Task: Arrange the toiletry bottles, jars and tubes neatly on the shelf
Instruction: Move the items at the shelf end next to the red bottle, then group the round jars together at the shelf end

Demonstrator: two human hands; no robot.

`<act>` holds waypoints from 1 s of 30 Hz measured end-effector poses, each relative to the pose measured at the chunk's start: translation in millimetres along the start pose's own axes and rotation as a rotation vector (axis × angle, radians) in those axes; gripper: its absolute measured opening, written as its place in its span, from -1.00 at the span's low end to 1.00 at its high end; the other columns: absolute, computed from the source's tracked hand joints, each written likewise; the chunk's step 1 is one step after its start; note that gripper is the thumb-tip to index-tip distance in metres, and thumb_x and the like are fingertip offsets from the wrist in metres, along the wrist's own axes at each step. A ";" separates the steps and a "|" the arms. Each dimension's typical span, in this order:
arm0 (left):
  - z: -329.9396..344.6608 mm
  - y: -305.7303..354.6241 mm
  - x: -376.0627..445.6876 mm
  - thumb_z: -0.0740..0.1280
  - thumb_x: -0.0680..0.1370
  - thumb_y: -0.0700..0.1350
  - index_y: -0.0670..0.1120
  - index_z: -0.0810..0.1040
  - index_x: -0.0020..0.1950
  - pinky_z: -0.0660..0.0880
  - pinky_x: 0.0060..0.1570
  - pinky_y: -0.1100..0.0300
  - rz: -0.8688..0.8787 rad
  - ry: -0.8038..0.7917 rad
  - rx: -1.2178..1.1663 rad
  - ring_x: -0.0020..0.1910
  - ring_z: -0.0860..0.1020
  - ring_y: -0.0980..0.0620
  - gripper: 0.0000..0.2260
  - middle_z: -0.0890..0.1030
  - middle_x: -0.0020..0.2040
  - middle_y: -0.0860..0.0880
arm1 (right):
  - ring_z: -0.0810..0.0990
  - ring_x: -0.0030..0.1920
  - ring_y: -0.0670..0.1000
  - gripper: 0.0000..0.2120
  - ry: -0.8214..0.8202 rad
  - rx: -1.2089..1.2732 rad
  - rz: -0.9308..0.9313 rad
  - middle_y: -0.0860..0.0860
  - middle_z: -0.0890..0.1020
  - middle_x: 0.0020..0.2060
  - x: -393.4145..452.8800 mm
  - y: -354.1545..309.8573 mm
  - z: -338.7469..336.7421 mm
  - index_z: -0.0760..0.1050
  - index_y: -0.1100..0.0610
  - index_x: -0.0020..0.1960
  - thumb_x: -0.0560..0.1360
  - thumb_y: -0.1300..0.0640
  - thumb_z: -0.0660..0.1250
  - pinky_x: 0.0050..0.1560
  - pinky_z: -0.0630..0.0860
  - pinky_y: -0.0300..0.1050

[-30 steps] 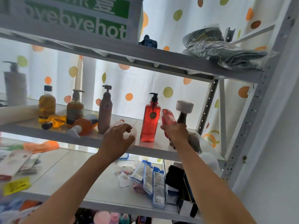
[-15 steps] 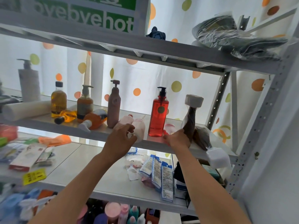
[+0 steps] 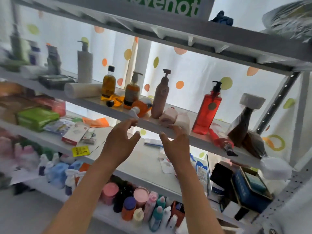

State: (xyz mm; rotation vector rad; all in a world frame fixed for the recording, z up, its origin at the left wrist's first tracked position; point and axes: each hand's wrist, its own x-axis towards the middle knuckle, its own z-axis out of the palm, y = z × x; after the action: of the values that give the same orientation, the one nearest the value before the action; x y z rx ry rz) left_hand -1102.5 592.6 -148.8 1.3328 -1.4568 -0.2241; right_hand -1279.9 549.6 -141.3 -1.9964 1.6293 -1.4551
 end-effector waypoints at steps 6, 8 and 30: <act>-71.1 -56.5 -32.0 0.30 0.53 -0.06 0.01 0.49 0.30 0.39 0.26 0.13 -0.070 0.153 0.152 0.24 0.46 0.06 -0.66 0.54 0.26 0.05 | 0.44 0.33 0.00 -0.66 -0.090 0.123 -0.135 -0.01 0.57 0.26 -53.1 -50.2 94.2 0.58 0.02 0.23 0.48 -0.04 0.40 0.38 0.35 0.07; -96.0 -76.6 -39.2 0.33 0.52 -0.11 0.00 0.49 0.31 0.33 0.19 0.27 -0.087 0.180 0.211 0.21 0.43 0.11 -0.66 0.53 0.24 0.04 | 0.42 0.35 0.01 -0.62 -0.156 0.139 -0.187 0.00 0.57 0.27 -60.9 -68.0 128.5 0.57 0.02 0.25 0.48 -0.08 0.38 0.39 0.33 0.12; -348.5 -286.3 141.3 0.32 0.53 -0.14 -0.03 0.49 0.28 0.27 0.21 0.33 -0.331 0.345 0.618 0.23 0.39 0.14 -0.69 0.49 0.24 0.05 | 0.18 0.50 0.07 -0.60 -0.377 0.468 -0.464 -0.04 0.50 0.34 33.0 -306.7 489.8 0.55 0.00 0.28 0.47 -0.05 0.40 0.49 0.09 0.07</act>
State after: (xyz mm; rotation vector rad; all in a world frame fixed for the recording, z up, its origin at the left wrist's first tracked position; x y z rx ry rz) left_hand -631.5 553.4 -143.3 1.9999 -1.0360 0.2611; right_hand -712.9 436.4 -167.5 -2.2511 0.6295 -1.3136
